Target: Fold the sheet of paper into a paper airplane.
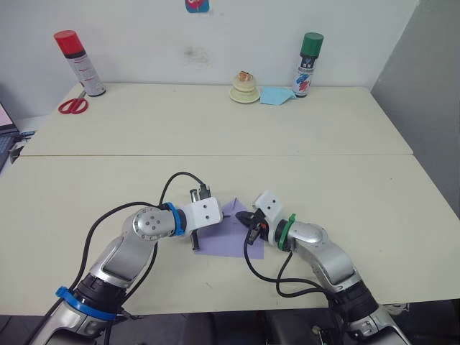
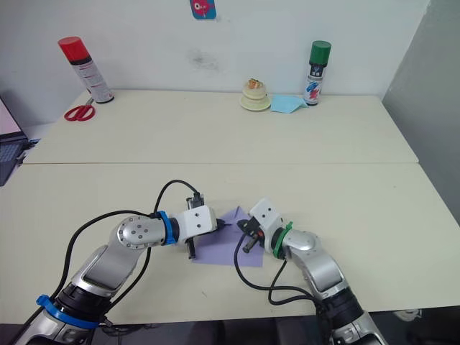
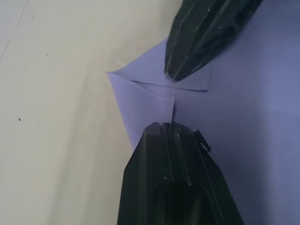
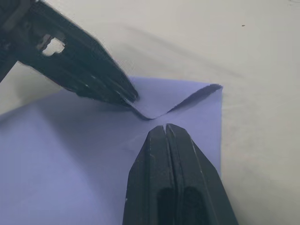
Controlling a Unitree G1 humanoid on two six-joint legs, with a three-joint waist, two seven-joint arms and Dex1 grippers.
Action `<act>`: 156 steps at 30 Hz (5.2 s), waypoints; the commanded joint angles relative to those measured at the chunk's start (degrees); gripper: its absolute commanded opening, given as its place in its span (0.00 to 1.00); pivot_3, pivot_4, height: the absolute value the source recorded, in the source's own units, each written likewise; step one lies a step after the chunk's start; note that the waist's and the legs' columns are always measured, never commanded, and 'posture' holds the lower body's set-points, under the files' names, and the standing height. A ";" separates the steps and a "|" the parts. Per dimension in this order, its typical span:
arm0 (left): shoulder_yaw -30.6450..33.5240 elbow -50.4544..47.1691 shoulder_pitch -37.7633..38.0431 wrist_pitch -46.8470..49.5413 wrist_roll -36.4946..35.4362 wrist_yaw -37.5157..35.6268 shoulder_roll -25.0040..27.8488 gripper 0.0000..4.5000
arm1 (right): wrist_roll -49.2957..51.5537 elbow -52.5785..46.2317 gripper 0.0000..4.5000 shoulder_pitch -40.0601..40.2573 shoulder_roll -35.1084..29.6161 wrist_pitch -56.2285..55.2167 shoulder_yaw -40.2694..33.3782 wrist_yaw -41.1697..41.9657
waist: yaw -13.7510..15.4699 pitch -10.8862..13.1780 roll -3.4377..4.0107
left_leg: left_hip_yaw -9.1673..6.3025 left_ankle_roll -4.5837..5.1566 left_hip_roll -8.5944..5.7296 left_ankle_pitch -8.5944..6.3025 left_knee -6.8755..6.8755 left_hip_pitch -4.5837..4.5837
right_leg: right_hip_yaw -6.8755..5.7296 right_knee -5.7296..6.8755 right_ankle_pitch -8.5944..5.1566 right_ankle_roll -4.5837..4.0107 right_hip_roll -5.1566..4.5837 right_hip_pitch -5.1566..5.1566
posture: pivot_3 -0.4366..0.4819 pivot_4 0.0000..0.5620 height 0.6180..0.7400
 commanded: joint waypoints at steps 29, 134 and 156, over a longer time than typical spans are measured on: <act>-0.85 -2.80 2.35 2.46 1.50 -0.12 0.91 0.00 | -7.40 10.24 0.00 -5.90 2.73 -1.73 3.14 -4.95 | -0.11 -0.01 0.01 | 0.00 0.00 0.01 0.00 -0.02 0.04 | 0.03 0.14 -0.06 -0.10 0.00 -0.03 | 0.48 0.27 0.98; 2.16 19.08 -5.08 -4.72 -10.94 -9.24 -4.67 0.01 | -5.75 10.88 0.00 -5.84 8.24 -3.09 1.24 -4.83 | -0.05 -0.02 0.00 | -0.16 0.00 0.02 0.00 0.00 0.08 | 0.00 0.34 -0.18 -0.30 0.13 -0.01 | 0.48 0.27 0.98; 1.49 20.34 -5.57 -5.87 -9.25 -8.64 -4.26 0.01 | -4.58 13.06 0.00 -7.46 8.81 -9.66 -3.52 -8.97 | -0.04 -0.13 0.05 | -0.15 0.00 0.00 0.00 0.00 0.11 | 0.01 0.35 -0.19 -0.30 0.13 0.02 | 0.48 0.27 0.98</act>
